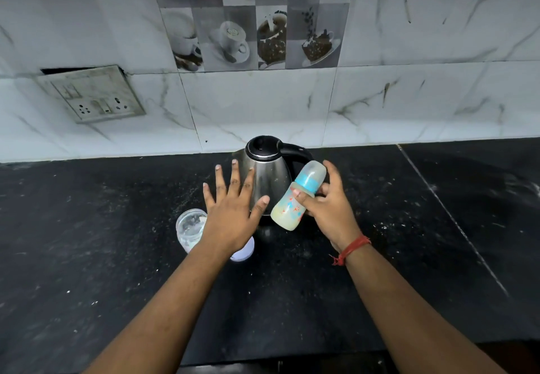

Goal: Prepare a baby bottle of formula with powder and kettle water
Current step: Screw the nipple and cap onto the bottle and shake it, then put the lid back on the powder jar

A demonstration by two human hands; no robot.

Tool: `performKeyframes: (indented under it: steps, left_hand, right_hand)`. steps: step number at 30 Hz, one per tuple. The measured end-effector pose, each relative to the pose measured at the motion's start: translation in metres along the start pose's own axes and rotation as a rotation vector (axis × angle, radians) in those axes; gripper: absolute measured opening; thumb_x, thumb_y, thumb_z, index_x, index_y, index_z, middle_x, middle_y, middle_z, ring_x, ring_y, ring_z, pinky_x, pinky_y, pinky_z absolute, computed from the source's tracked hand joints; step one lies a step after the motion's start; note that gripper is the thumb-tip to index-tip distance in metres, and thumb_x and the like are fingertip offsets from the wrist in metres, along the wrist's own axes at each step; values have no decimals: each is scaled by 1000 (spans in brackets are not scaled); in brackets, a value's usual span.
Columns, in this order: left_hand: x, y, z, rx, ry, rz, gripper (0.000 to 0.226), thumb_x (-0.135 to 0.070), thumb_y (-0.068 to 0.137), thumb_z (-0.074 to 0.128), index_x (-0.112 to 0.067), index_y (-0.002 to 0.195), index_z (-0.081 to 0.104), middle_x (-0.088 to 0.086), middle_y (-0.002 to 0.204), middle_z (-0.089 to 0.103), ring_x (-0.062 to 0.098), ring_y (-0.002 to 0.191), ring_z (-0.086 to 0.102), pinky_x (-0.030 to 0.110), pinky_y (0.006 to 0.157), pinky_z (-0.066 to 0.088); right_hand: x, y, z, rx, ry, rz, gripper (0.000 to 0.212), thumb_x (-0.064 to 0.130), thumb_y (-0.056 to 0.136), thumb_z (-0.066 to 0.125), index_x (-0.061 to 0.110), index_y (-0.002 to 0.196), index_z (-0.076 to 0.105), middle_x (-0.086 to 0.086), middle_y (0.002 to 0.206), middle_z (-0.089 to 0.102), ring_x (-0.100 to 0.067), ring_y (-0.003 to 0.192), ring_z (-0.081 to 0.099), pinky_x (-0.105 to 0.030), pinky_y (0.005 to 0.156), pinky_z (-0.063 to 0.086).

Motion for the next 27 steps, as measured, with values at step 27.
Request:
performKeyframes:
  steps: [27]
  left_hand:
    - [13,-48,51,165,95,-20,80,-74,95,4,-34,163,-5,2,172,-19,33,156,-25,65,122,-7]
  right_hand:
    - [-91,-11,24,97,-546,-24,97,13,77,85,23,153,27,-3,154,37,-18,133,46,-29,110,38]
Point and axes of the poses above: each hand's wrist, its own y-axis towards the middle knuckle, its own z-axis out of the palm, x = y × z, the point moved 5 cm from there along y, towards the middle knuckle
